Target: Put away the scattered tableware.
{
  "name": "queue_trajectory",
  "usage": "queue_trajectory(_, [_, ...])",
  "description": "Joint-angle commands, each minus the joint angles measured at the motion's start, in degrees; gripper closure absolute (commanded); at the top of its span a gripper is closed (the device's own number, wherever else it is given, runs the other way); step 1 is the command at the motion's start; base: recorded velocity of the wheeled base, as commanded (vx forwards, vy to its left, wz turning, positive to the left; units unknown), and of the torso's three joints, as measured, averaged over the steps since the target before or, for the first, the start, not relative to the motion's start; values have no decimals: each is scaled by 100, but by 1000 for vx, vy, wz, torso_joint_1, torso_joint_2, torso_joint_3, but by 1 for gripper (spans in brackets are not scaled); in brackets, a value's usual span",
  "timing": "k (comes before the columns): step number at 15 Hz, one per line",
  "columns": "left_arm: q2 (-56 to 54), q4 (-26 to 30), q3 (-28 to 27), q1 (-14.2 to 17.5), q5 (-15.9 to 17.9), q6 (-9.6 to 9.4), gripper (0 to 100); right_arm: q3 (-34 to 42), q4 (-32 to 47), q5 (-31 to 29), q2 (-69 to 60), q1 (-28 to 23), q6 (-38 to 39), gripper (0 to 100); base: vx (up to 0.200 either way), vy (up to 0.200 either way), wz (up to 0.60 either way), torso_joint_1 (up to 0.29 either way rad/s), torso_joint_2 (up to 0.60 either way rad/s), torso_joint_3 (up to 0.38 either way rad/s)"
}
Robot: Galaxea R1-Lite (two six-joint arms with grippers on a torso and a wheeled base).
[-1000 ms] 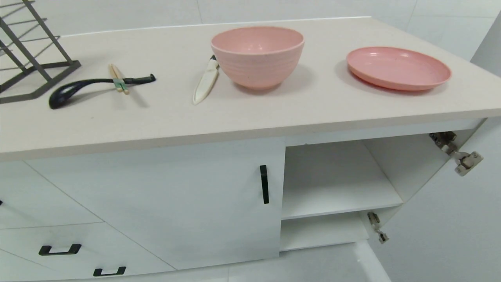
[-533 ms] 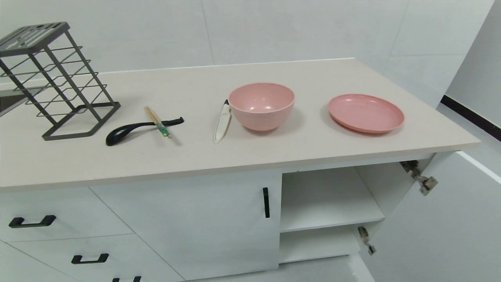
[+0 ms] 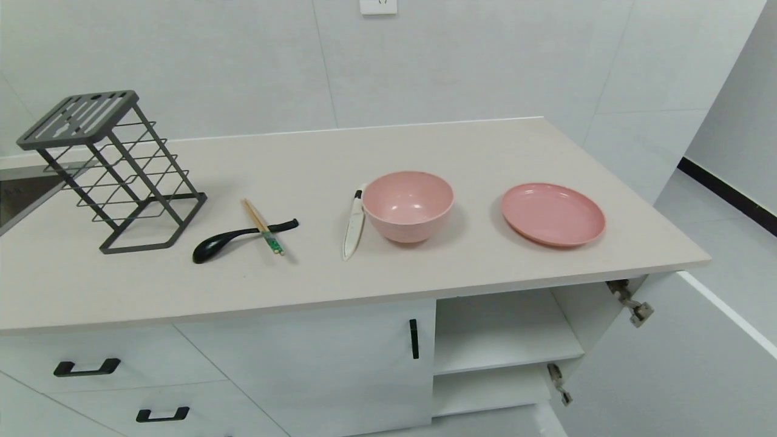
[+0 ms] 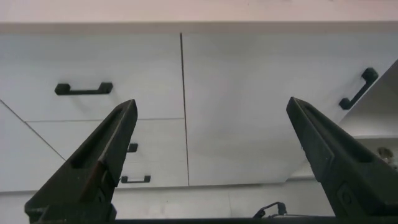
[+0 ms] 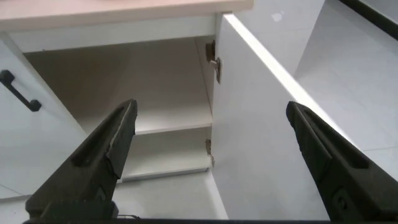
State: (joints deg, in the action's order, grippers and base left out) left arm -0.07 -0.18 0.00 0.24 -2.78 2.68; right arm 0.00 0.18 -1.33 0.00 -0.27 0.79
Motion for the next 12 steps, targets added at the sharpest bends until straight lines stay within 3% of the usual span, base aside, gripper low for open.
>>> queue_trajectory(1, [7,1,0,2,-3,4,0,0,-1,1,9,0,0,0,0,0,0,286,-505,-242])
queue_trajectory(12, [7,1,0,2,-3,13,0,0,-1,1,0,0,9,0,0,0,0,289,-560,-270])
